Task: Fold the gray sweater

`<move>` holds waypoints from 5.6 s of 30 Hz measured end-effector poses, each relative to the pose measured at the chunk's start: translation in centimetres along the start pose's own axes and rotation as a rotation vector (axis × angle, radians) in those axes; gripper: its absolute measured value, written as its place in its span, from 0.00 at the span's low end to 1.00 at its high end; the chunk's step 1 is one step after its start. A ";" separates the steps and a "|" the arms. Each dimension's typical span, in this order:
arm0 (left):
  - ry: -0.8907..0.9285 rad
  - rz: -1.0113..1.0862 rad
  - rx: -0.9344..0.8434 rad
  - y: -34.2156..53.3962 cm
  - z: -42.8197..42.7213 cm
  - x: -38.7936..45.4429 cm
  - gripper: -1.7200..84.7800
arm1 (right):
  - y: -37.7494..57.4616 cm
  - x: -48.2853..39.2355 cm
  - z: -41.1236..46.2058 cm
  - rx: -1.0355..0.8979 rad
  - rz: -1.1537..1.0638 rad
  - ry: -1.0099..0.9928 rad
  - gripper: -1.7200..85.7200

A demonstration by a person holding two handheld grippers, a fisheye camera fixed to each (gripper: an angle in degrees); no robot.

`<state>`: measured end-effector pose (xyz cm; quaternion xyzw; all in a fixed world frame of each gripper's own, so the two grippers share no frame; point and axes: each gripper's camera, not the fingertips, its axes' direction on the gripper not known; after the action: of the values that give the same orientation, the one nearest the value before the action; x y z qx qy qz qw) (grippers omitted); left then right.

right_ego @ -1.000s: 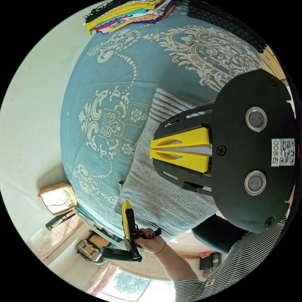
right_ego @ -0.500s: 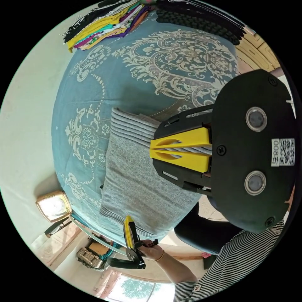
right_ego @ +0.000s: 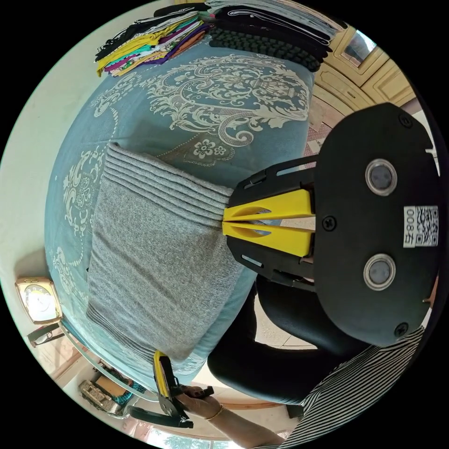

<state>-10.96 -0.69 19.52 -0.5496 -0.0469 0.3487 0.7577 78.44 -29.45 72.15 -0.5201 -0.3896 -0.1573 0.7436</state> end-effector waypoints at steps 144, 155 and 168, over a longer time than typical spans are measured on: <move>0.147 0.405 0.180 -2.0 6.9 20.5 0.08 | -9.7 24.4 -7.1 0.348 0.195 -0.752 0.07; -0.017 0.560 -0.033 -3.2 15.3 33.1 0.08 | -3.4 34.1 -3.7 0.288 0.371 -0.931 0.08; -0.306 0.741 -0.057 -1.7 18.4 41.6 0.11 | 2.8 34.8 -9.8 0.349 0.392 -0.957 0.06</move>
<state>12.80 37.95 15.16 -0.4919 0.0325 0.6746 0.5494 106.81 -31.11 94.69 -0.4653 -0.6006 0.3056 0.5739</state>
